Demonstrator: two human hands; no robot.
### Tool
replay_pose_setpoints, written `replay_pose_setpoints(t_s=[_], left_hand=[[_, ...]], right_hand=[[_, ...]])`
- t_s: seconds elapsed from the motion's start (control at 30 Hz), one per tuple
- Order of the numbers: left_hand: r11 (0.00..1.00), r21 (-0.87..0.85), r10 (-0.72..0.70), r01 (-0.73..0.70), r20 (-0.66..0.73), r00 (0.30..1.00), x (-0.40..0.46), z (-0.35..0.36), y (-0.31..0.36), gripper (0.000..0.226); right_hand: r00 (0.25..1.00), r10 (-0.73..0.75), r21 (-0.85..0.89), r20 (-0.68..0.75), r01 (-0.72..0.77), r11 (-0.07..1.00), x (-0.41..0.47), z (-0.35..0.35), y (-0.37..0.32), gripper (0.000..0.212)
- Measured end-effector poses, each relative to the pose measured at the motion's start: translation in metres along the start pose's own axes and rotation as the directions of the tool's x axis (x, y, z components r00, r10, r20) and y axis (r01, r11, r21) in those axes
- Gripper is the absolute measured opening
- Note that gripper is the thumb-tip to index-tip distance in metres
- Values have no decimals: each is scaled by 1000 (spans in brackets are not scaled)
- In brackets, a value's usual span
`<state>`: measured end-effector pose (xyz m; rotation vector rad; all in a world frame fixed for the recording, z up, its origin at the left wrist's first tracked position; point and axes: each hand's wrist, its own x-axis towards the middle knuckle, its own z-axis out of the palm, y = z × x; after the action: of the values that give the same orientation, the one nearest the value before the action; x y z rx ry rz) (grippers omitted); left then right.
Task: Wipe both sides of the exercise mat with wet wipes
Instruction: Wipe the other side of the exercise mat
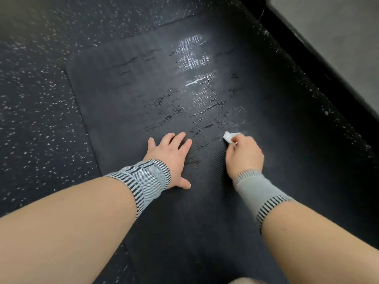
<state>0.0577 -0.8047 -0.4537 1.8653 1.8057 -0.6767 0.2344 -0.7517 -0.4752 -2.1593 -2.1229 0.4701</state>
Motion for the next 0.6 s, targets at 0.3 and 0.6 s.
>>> replay_pose_setpoints(t_s=[0.3, 0.6], left_hand=[[985, 52, -170, 164, 129, 977, -31, 0, 1, 117], [961, 274, -55, -23, 272, 961, -34, -2, -32, 116]], right_hand=[[991, -122, -70, 56, 125, 990, 14, -6, 21, 21], [886, -401, 35, 235, 405, 914, -57, 20, -48, 25]])
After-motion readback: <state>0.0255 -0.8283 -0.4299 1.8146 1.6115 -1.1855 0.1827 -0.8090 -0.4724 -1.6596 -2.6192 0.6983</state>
